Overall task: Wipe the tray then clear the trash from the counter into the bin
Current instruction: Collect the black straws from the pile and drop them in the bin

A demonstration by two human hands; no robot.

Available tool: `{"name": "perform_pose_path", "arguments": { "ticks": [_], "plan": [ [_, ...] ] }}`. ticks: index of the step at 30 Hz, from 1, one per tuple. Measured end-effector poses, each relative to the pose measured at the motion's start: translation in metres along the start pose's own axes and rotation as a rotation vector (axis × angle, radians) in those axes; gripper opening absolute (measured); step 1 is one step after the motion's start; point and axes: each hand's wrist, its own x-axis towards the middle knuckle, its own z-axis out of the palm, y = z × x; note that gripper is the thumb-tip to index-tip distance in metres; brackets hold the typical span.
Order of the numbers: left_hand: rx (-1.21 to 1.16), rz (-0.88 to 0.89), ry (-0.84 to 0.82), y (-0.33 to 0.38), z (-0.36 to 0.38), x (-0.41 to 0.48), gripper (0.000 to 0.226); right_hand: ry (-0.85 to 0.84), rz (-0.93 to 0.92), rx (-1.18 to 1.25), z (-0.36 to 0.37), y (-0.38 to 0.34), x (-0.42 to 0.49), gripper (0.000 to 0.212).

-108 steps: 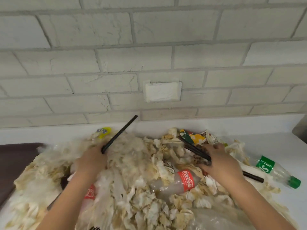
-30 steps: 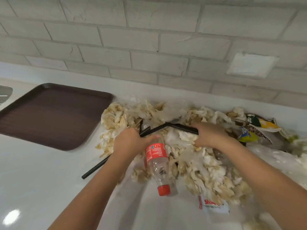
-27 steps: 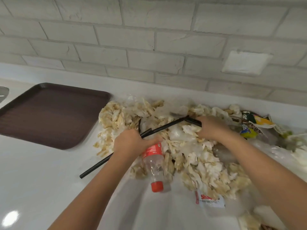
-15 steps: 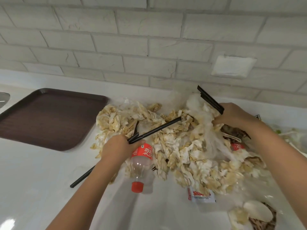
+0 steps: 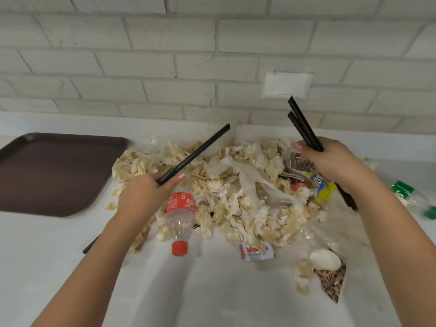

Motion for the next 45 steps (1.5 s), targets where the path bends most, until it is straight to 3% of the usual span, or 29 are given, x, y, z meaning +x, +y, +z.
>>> {"name": "perform_pose_path", "arguments": {
  "ticks": [8, 14, 17, 19, 22, 27, 29, 33, 38, 42, 45],
  "plan": [
    [-0.209, 0.127, 0.048, 0.014, -0.018, -0.032, 0.035, -0.009, -0.113, 0.221, 0.011, 0.014, -0.054, 0.015],
    [-0.357, 0.113, 0.062, 0.003, -0.046, -0.047, 0.041, 0.295, -0.411, 0.489, -0.003, -0.003, -0.068, 0.015],
    [-0.399, 0.122, 0.07, -0.008, -0.06, -0.048, 0.025, 0.329, -0.421, 0.437, -0.016, -0.024, -0.068, 0.017],
    [-0.497, 0.099, 0.031, -0.017, -0.064, -0.046, 0.018, 0.249, -0.357, 0.352, -0.011, -0.035, -0.065, 0.017],
    [-0.537, 0.042, -0.016, -0.03, -0.06, -0.039, 0.025, 0.094, -0.204, 0.191, 0.016, -0.043, -0.065, 0.011],
    [-0.242, -0.077, 0.052, -0.025, -0.015, -0.01, 0.028, -0.427, 0.001, 0.122, 0.113, -0.031, -0.089, 0.014],
    [-0.136, -0.129, 0.044, -0.023, 0.006, 0.007, 0.024, -0.432, -0.098, -0.014, 0.154, -0.02, -0.09, 0.017],
    [0.039, -0.197, 0.015, -0.028, 0.031, 0.033, 0.03, -0.42, -0.592, -0.332, 0.189, -0.005, -0.076, 0.02],
    [0.036, -0.189, 0.094, -0.03, 0.02, 0.035, 0.016, -0.536, -0.836, -0.469, 0.198, -0.004, -0.058, 0.035],
    [-0.061, -0.105, 0.341, -0.026, -0.009, 0.025, 0.014, -0.589, -0.881, -0.562, 0.207, -0.007, -0.049, 0.049],
    [-0.136, -0.018, 0.473, -0.023, -0.028, 0.02, 0.021, -0.573, -0.858, -0.666, 0.217, -0.016, -0.05, 0.048]
  ]
}}
